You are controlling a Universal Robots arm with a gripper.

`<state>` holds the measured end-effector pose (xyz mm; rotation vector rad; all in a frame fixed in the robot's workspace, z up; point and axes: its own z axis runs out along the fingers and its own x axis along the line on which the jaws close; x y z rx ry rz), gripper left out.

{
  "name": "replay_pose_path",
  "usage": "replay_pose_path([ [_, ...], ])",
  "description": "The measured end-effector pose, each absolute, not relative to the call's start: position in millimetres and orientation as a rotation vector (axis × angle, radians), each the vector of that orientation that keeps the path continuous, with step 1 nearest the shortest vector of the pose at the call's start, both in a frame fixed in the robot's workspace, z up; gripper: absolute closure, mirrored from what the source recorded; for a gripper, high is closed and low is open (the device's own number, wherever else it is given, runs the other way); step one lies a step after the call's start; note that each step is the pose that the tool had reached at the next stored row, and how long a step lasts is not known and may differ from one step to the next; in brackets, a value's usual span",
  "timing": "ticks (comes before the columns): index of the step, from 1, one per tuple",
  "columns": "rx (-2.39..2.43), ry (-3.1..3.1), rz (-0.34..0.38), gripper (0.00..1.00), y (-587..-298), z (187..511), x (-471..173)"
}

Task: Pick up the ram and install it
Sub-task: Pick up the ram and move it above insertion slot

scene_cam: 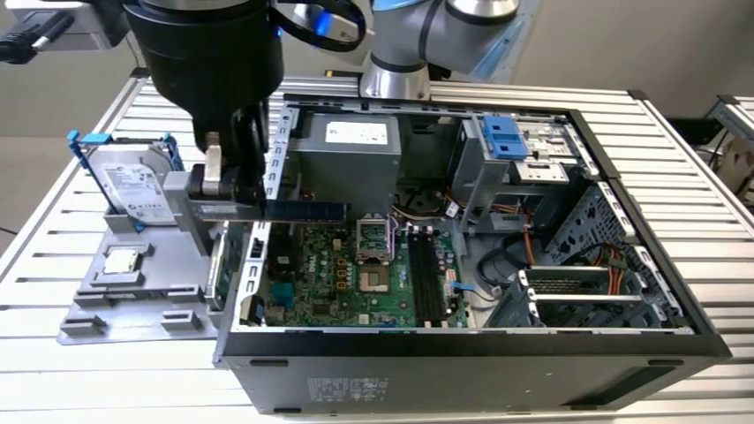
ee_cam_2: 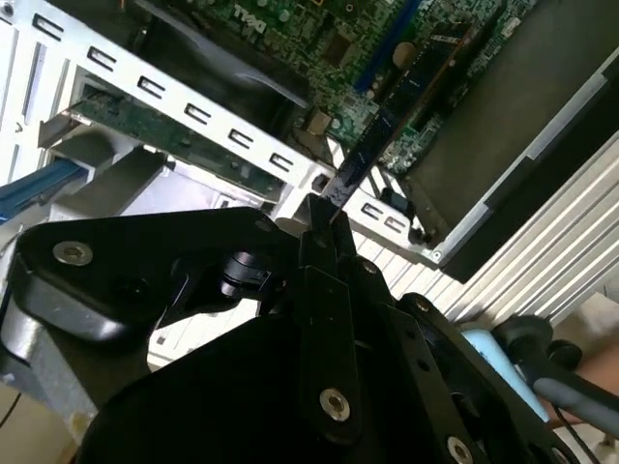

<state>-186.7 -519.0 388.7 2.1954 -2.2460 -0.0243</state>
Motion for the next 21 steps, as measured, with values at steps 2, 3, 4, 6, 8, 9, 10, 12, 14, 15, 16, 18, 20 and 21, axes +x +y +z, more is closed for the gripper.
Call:
replay_pose_path([
  [2,2.195,-2.246,-0.024,1.00,-519,389,-181],
  [3,2.195,-2.246,-0.024,1.00,-519,389,-179],
  [4,2.195,-2.246,-0.024,1.00,-519,389,-176],
  [6,2.195,-2.246,-0.024,1.00,-519,389,-170],
  [8,2.195,-2.246,-0.024,1.00,-519,389,-165],
  [9,2.195,-2.246,-0.024,1.00,-519,389,-162],
  [10,2.195,-2.246,-0.024,1.00,-519,389,-160],
  [12,2.195,-2.246,-0.024,1.00,-519,389,-155],
  [14,2.195,-2.246,-0.024,1.00,-519,389,-150],
  [15,2.195,-2.246,-0.024,1.00,-519,389,-148],
  [16,2.195,-2.246,-0.024,1.00,-519,389,-146],
  [18,2.195,-2.246,-0.024,1.00,-519,389,-141],
  [20,2.195,-2.246,-0.024,1.00,-519,389,-136],
  [21,2.195,-2.246,-0.024,1.00,-519,389,-133],
])
